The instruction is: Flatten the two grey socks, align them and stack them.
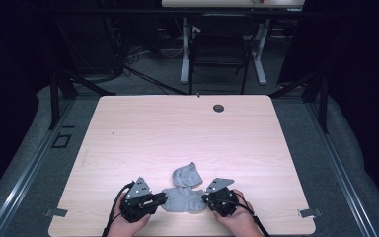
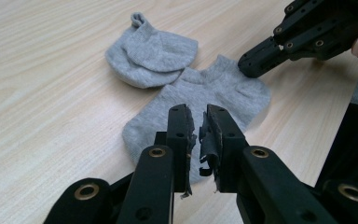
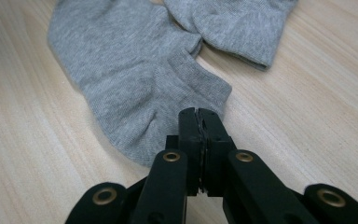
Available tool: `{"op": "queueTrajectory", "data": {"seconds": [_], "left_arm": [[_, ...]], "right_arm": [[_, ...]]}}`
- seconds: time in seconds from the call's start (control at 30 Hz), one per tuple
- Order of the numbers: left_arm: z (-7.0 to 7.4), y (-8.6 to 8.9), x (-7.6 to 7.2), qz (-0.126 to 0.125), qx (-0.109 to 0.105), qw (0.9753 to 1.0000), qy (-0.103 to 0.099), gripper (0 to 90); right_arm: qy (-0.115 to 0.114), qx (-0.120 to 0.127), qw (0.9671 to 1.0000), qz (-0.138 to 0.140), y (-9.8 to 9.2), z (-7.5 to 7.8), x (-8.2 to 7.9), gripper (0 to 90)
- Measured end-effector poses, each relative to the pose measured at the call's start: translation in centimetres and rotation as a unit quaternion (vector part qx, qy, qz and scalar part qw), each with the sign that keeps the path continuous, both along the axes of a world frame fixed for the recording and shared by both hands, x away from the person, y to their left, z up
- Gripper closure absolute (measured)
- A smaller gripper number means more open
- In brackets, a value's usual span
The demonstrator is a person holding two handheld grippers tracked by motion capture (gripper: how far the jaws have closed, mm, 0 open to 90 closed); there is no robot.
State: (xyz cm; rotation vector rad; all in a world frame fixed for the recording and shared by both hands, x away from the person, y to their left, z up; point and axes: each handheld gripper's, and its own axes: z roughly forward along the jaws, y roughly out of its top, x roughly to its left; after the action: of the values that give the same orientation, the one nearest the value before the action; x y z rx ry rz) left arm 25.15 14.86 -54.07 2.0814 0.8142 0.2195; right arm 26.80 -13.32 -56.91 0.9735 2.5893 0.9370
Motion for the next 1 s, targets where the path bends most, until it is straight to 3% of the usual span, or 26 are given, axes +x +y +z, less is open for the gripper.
{"op": "queueTrajectory", "data": {"seconds": [0.13,0.23,0.33,0.57,1.0], "left_arm": [[-0.4,0.0,0.4,0.005,-0.002,1.0000,-0.001,79.1],[-1.0,-0.2,0.8,0.004,0.012,0.9999,-0.003,78.8],[-1.9,-0.3,1.5,0.007,0.018,0.9998,0.006,78.4],[-3.0,-0.9,2.1,0.005,0.036,0.9993,0.007,77.6],[-3.7,-1.0,1.9,0.000,0.050,0.9984,0.027,77.6]], "right_arm": [[0.002,-0.001,1.0000,0.003,-0.1,0.0,0.1,88.0],[-0.008,0.006,0.9999,-0.001,-0.1,0.3,-0.1,87.1],[-0.024,0.040,0.9989,-0.008,-0.1,1.0,-0.2,84.1],[-0.028,0.055,0.9981,-0.007,0.3,0.4,0.4,80.5],[-0.007,0.034,0.9994,0.002,0.5,-0.5,0.5,82.5]]}}
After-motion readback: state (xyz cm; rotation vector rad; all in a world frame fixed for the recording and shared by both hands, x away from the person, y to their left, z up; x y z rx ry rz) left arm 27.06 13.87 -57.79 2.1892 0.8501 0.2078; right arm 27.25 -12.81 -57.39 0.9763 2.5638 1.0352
